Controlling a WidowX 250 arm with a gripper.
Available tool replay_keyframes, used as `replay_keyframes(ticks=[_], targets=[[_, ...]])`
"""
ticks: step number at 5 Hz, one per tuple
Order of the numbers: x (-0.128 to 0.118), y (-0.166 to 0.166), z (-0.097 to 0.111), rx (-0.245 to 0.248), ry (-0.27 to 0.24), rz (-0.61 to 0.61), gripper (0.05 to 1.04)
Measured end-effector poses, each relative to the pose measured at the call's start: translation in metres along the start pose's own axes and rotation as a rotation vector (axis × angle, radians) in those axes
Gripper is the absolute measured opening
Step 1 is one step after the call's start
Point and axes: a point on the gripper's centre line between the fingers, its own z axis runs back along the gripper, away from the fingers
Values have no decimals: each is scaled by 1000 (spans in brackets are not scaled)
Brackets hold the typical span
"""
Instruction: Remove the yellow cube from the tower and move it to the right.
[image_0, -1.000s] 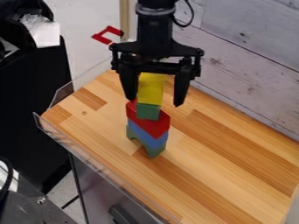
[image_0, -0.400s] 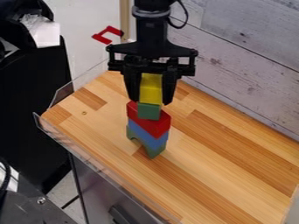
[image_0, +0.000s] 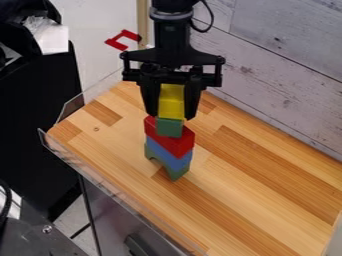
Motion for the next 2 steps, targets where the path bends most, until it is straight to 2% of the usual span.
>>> replay_keyframes(ticks=[1, 2], targets=[[-5, -14, 24, 48, -57, -50, 585], [-8, -27, 38, 81, -92, -102, 585]])
